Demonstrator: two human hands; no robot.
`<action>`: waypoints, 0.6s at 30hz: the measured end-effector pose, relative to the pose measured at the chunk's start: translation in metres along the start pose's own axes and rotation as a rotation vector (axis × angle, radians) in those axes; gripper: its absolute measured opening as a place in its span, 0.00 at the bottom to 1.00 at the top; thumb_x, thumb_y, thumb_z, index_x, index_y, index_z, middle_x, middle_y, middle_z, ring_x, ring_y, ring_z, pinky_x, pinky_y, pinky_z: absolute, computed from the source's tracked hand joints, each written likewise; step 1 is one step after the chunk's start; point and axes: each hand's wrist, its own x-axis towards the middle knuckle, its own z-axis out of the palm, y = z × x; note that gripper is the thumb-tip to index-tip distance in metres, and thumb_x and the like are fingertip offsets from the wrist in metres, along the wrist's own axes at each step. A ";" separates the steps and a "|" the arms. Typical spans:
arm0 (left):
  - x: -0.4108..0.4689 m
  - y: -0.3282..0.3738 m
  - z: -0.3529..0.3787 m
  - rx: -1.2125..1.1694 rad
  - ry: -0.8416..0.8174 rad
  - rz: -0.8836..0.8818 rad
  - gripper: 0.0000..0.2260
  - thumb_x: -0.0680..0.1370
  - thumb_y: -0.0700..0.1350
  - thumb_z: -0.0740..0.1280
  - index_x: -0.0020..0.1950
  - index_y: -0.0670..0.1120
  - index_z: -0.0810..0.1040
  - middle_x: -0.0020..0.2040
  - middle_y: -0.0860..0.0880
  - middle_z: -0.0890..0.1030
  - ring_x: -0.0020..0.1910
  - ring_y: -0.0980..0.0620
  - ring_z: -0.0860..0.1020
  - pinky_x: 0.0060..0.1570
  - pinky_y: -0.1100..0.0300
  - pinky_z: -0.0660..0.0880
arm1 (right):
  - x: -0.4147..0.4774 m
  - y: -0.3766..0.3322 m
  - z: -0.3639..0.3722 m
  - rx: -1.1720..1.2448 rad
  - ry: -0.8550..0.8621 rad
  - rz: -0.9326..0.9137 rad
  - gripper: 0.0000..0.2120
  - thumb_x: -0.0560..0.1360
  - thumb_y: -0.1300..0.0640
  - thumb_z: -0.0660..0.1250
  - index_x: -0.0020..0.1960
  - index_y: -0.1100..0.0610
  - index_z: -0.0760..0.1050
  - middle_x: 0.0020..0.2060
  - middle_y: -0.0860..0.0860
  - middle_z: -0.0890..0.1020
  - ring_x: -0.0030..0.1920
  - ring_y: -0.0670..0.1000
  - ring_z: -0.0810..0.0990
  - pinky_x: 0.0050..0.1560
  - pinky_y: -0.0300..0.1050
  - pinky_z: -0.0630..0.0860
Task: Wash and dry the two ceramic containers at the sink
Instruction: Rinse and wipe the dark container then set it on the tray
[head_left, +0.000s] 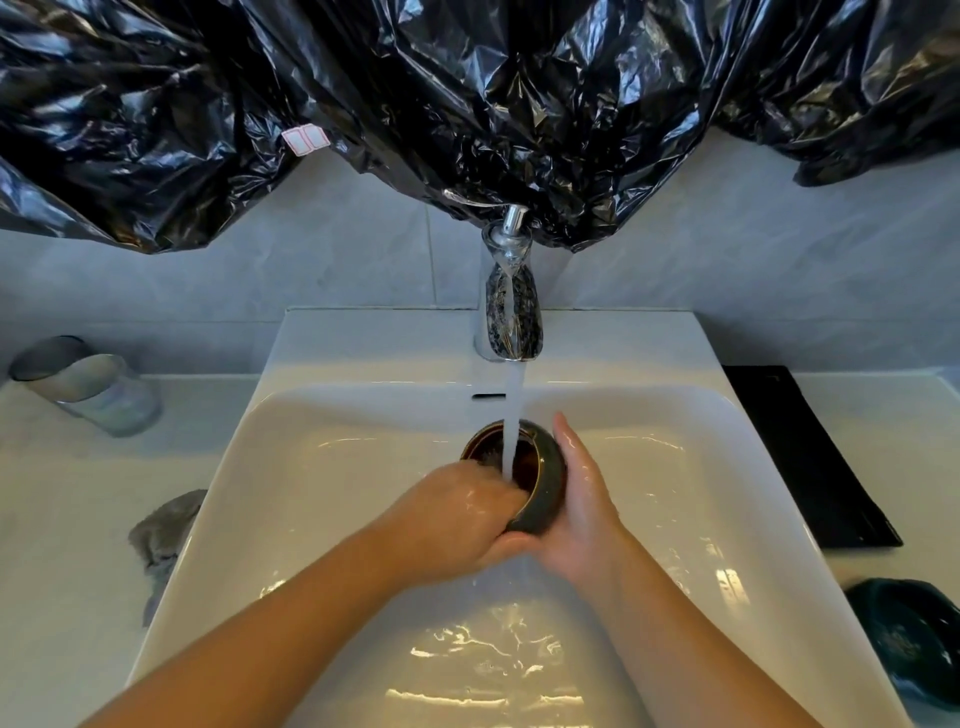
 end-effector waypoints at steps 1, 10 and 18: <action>0.003 0.007 -0.002 -0.101 0.055 -0.082 0.22 0.80 0.61 0.50 0.45 0.47 0.74 0.39 0.49 0.79 0.36 0.50 0.77 0.40 0.55 0.75 | 0.000 0.002 0.002 -0.002 -0.016 -0.029 0.30 0.68 0.38 0.66 0.55 0.62 0.83 0.50 0.62 0.85 0.51 0.60 0.84 0.55 0.54 0.78; 0.012 0.025 -0.011 -0.202 0.068 -0.276 0.14 0.82 0.54 0.53 0.51 0.47 0.72 0.44 0.49 0.78 0.42 0.50 0.76 0.47 0.56 0.75 | 0.003 -0.003 -0.001 0.032 -0.013 -0.084 0.29 0.75 0.40 0.60 0.63 0.62 0.80 0.55 0.62 0.83 0.56 0.61 0.81 0.60 0.55 0.75; 0.007 0.017 -0.007 -0.227 0.057 -0.226 0.17 0.81 0.57 0.52 0.50 0.47 0.73 0.44 0.48 0.79 0.42 0.50 0.76 0.47 0.53 0.74 | 0.002 0.001 -0.001 0.014 -0.053 -0.111 0.30 0.71 0.40 0.63 0.59 0.64 0.80 0.44 0.60 0.84 0.46 0.58 0.84 0.51 0.51 0.79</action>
